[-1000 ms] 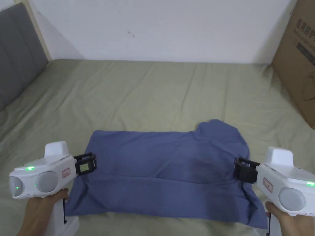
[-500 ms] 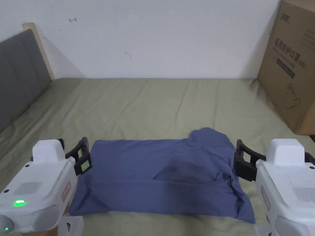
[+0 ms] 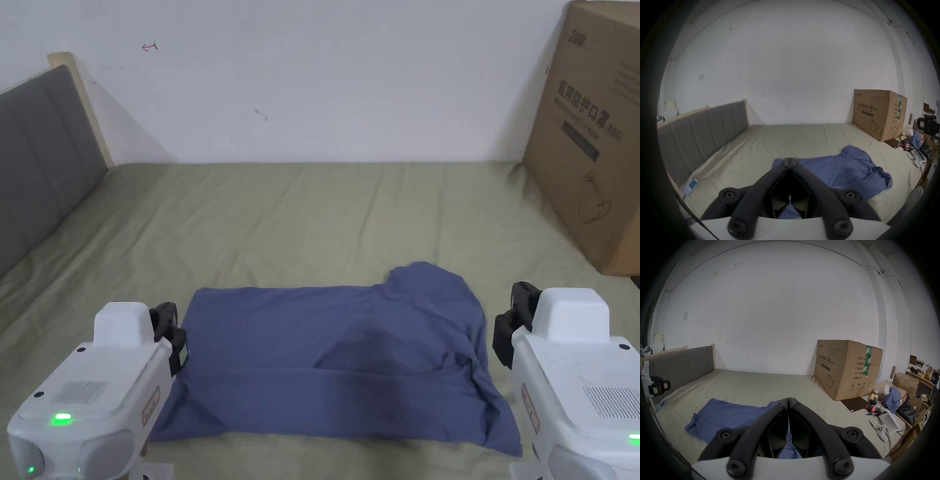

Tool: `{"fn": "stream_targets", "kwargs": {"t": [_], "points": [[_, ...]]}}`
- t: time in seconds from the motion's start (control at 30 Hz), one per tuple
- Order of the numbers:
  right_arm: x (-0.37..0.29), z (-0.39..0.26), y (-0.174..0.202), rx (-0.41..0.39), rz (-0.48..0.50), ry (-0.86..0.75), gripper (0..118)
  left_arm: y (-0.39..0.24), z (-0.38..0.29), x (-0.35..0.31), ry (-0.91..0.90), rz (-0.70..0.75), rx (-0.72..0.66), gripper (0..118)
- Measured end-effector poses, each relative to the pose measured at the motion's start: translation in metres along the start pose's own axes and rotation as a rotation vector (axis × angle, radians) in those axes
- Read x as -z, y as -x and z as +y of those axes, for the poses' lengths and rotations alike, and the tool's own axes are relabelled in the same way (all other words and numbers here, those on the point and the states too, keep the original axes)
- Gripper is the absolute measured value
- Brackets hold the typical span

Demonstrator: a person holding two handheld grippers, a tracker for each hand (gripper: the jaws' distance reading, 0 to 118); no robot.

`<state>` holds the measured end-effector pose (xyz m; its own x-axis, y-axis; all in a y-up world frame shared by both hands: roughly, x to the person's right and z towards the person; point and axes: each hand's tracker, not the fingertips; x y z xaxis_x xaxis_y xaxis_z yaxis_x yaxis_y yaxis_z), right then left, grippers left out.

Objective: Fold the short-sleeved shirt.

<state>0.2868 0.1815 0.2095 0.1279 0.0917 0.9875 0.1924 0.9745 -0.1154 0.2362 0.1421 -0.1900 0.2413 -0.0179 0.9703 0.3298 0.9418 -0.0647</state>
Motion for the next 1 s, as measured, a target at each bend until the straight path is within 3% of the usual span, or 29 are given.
{"fn": "stream_targets", "kwargs": {"t": [0.3,0.33,0.37,0.4,0.43,0.47,0.5,0.53,0.7,0.77,0.83,0.9,0.97,1.0], "points": [[0.033,-0.008,0.004,0.007,-0.003,0.051,0,0.058,-0.054,0.111,0.430,-0.029,-0.164,0],[0.037,-0.010,0.004,0.007,-0.003,0.061,0,0.063,-0.063,0.117,0.445,-0.008,-0.183,6],[0.041,-0.012,0.005,0.007,-0.003,0.071,0,0.068,-0.072,0.126,0.491,-0.005,-0.196,18],[0.045,-0.015,0.006,0.006,-0.003,0.083,0,0.073,-0.081,0.133,0.537,0.019,-0.199,37],[0.048,-0.018,0.006,0.005,-0.005,0.094,0,0.076,-0.088,0.136,0.541,0.030,-0.196,74],[0.051,-0.021,0.006,0.006,-0.008,0.103,0,0.076,-0.096,0.136,0.566,0.046,-0.179,95],[0.054,-0.024,0.006,0.005,-0.013,0.115,0,0.077,-0.103,0.138,0.603,0.060,-0.164,109],[0.057,-0.027,0.006,0.005,-0.016,0.125,0,0.077,-0.109,0.140,0.626,0.070,-0.157,114],[0.072,-0.043,0.007,0.011,-0.016,0.187,0,0.074,-0.136,0.148,0.708,0.100,-0.130,113],[0.074,-0.048,0.006,0.015,-0.017,0.202,0,0.072,-0.144,0.148,0.720,0.103,-0.122,102],[0.075,-0.053,0.006,0.015,-0.018,0.218,0,0.071,-0.150,0.151,0.737,0.096,-0.122,72],[0.077,-0.058,0.003,0.020,-0.018,0.238,0,0.069,-0.150,0.147,0.724,0.089,-0.138,61],[0.077,-0.064,-0.001,0.028,-0.024,0.261,0,0.066,-0.145,0.144,0.702,0.081,-0.126,15],[0.079,-0.070,-0.005,0.046,-0.031,0.284,0,0.068,-0.145,0.143,0.676,0.050,-0.148,6]]}}
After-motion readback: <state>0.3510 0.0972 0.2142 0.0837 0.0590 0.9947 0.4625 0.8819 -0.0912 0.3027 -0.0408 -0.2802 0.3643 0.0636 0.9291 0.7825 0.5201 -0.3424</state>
